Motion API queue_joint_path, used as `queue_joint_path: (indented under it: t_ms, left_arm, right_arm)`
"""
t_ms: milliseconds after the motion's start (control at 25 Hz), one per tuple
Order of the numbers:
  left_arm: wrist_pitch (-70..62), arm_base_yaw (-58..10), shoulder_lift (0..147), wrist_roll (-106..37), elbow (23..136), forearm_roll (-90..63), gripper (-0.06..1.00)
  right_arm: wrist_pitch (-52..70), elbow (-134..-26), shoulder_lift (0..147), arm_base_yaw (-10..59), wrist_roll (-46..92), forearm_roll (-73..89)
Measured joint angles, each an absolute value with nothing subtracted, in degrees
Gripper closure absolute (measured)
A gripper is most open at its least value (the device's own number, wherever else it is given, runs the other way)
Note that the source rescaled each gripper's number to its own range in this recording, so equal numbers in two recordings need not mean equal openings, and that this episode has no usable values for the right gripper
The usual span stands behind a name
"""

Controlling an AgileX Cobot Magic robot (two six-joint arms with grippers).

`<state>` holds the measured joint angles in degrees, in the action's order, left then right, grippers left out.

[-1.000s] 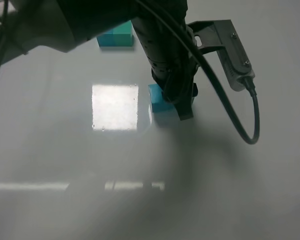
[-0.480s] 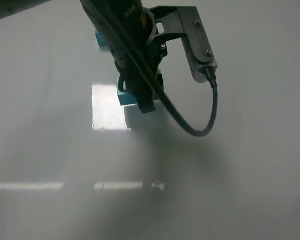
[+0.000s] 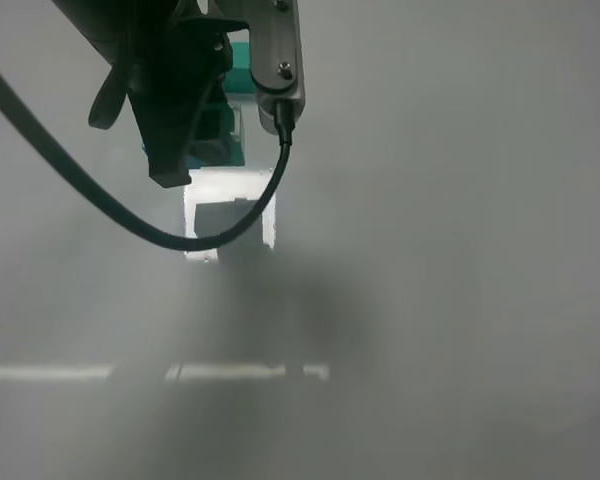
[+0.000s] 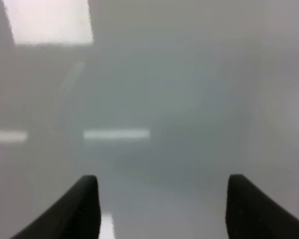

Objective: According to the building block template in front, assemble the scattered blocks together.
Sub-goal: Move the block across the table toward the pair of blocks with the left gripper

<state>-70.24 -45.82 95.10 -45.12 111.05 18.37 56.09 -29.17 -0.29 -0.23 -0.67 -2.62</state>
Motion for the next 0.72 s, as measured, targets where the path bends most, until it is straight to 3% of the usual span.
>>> queue_joint_path:
  t_ms: [240,720]
  left_arm:
    - [-70.24,-41.24,96.00,-47.90,111.05,17.21,0.94]
    - [-70.13,-40.27,100.84,-47.90,111.03,14.03,0.94]
  right_arm:
    - [56.09,-29.17,-0.29,-0.23,-0.67,-2.62]
    - [56.09,-29.17,-0.29,-0.23,-0.67,-2.62]
